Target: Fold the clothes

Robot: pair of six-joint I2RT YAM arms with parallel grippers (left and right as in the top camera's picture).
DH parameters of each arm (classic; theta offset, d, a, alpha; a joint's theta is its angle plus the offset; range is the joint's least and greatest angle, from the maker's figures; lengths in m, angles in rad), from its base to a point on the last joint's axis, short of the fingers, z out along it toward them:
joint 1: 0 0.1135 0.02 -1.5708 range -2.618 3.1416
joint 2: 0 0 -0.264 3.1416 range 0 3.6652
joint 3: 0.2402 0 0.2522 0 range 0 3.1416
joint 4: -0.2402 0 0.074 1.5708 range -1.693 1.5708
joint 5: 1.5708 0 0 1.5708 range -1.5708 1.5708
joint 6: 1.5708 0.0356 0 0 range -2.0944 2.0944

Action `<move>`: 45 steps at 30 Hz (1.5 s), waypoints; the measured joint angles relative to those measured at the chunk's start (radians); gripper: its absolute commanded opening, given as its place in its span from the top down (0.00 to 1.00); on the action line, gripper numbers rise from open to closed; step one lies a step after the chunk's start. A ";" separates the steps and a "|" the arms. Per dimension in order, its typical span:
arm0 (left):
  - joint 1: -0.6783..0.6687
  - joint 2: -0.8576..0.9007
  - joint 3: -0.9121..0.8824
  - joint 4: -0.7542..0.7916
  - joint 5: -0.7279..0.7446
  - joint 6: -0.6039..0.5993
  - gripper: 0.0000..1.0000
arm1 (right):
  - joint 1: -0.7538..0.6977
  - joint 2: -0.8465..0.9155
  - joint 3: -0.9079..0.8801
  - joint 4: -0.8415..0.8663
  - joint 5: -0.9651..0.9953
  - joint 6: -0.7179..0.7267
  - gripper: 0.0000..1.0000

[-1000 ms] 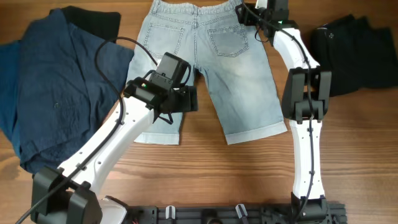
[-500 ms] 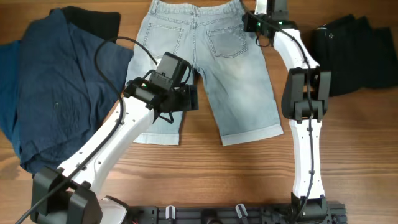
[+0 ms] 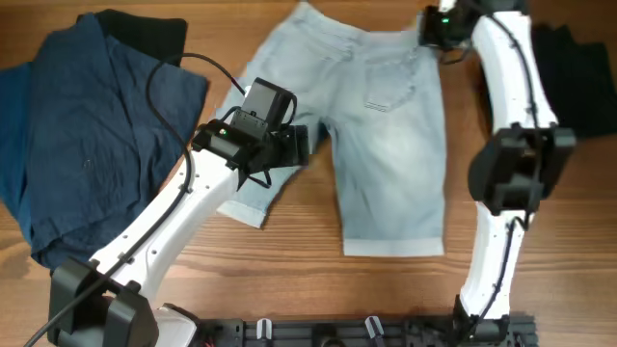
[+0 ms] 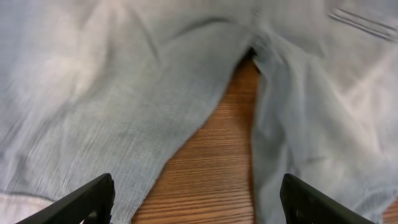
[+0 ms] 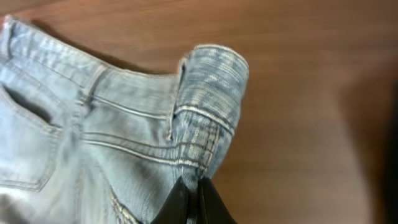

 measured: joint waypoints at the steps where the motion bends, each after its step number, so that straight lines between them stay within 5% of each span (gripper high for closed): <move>1: 0.000 0.003 0.000 0.001 0.000 0.000 0.15 | -0.019 -0.004 0.000 -0.069 0.024 0.021 0.96; 5: 0.000 0.058 0.000 0.002 0.001 0.000 0.15 | -0.066 -0.002 -0.005 -0.187 0.111 0.069 0.86; 9: 0.000 0.146 0.000 0.009 0.000 0.000 0.15 | -0.079 -0.002 -0.005 -0.267 0.208 0.106 0.23; 12: 0.005 0.206 0.000 0.020 0.001 0.002 0.14 | -0.078 -0.002 -0.005 -0.285 0.230 0.108 0.13; 25: 0.465 0.227 0.107 0.029 0.085 0.390 0.20 | -0.059 -0.034 -0.005 -0.279 0.153 0.043 0.11; 33: 0.500 0.290 0.108 -0.128 0.118 0.593 0.28 | -0.024 -0.035 -0.005 -0.254 0.142 0.035 0.11; 41: 0.500 0.364 0.108 -0.132 0.121 0.627 0.25 | -0.024 -0.035 -0.005 -0.243 0.139 0.013 0.11; 43: 0.500 0.386 0.108 -0.132 0.121 0.628 0.29 | -0.024 -0.035 -0.005 -0.240 0.139 0.010 0.11; 45: 0.500 0.425 0.108 -0.132 0.121 0.631 0.56 | -0.024 -0.035 -0.005 -0.239 0.139 0.010 0.11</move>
